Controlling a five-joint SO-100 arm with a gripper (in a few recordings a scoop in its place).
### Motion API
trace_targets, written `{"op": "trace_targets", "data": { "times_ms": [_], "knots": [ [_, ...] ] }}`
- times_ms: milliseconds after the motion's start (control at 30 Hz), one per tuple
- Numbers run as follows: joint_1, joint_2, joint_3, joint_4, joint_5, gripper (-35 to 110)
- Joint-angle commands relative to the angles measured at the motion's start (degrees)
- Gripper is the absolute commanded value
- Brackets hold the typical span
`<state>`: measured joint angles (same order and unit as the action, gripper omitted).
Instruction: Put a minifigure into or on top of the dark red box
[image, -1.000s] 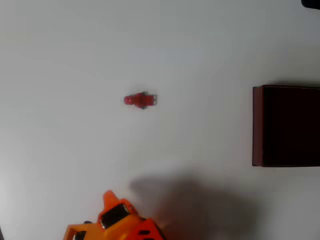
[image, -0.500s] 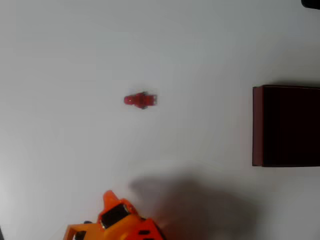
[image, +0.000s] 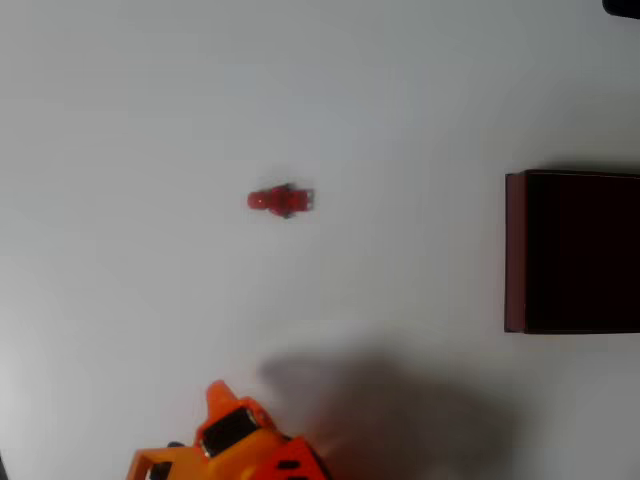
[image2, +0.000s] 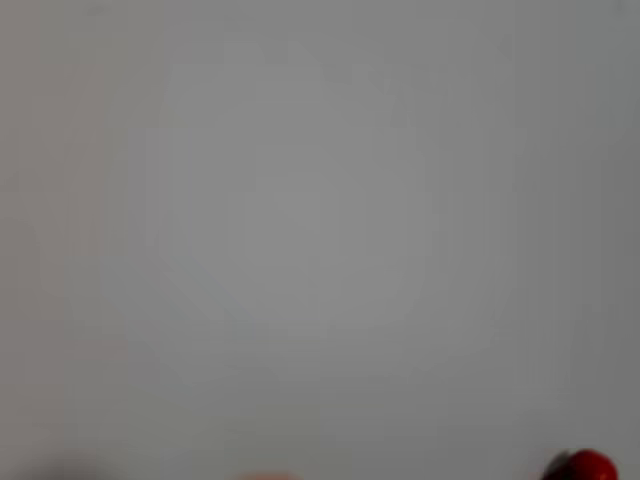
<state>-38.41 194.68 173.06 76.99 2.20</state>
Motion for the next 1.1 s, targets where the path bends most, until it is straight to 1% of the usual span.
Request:
{"op": "trace_targets", "data": {
  "times_ms": [0,167,267,400,467,533,600,633,667,733,800,1067],
  "knots": [
    [-1.2,0.8,0.0,0.9,0.3,0],
    [-1.2,0.8,0.0,0.9,0.4,0],
    [0.6,0.8,0.0,0.9,2.1,0],
    [-1.1,0.8,0.0,0.9,2.6,3],
    [-0.4,0.8,0.1,0.8,6.8,5],
    [1.2,0.8,0.2,0.6,13.8,4],
    [-0.2,0.8,0.2,-4.1,28.2,4],
    [-2.4,0.8,-0.3,-6.2,23.3,6],
    [-4.5,0.8,-0.7,-7.6,21.6,10],
    [-4.0,0.8,-1.8,-7.9,24.6,10],
    [-2.0,0.8,-3.6,-7.0,26.4,11],
    [9.3,-3.0,-14.5,-0.3,24.4,18]
  ]
}}
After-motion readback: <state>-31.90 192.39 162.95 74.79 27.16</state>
